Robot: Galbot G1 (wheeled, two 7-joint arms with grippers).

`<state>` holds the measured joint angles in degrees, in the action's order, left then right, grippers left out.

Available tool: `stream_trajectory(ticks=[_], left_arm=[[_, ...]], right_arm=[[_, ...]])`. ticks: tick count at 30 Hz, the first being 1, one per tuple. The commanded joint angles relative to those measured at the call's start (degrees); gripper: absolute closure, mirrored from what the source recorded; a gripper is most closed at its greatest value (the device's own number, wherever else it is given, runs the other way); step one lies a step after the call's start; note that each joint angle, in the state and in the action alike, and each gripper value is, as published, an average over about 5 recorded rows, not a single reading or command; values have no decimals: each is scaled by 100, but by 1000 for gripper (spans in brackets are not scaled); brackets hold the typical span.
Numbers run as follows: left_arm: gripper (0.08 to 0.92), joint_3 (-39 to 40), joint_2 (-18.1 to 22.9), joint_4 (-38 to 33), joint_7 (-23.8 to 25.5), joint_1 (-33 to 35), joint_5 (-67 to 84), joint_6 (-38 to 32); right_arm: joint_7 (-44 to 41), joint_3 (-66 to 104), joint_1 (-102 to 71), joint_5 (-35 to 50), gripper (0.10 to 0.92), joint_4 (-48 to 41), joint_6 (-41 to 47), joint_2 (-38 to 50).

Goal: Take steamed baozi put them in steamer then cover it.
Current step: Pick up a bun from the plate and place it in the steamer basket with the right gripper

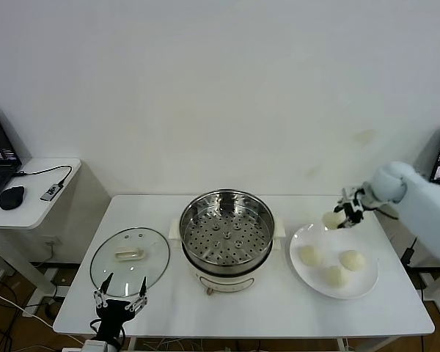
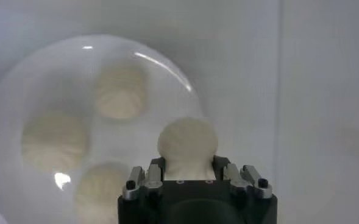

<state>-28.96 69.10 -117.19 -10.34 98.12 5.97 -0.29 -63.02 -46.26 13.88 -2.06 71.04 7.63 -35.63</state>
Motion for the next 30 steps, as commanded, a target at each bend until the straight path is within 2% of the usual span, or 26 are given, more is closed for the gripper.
stream_trajectory(ticks=[1,7,12,20,30], left_arm=[[177,-19,-55,-52,61,-24,536,121],[177,-108,-51,-49,73,-51,820,145],[177,-166,-31,-22,94,-69,835,121],[177,-190,15,-8,125,-89,715,88],[177,-259,33,-8,129,-74,666,55]], right_arm=[[52,-1591,1996,1333,516,736,112,-54],[341,-2162,2490,1997,518,674,-101,-997],[506,-2330,2454,2039,517,515,-561,-1615],[698,-2692,2148,1582,516,148,-1294,-2685],[930,-3078,1819,319,516,-657,-2390,-3730]])
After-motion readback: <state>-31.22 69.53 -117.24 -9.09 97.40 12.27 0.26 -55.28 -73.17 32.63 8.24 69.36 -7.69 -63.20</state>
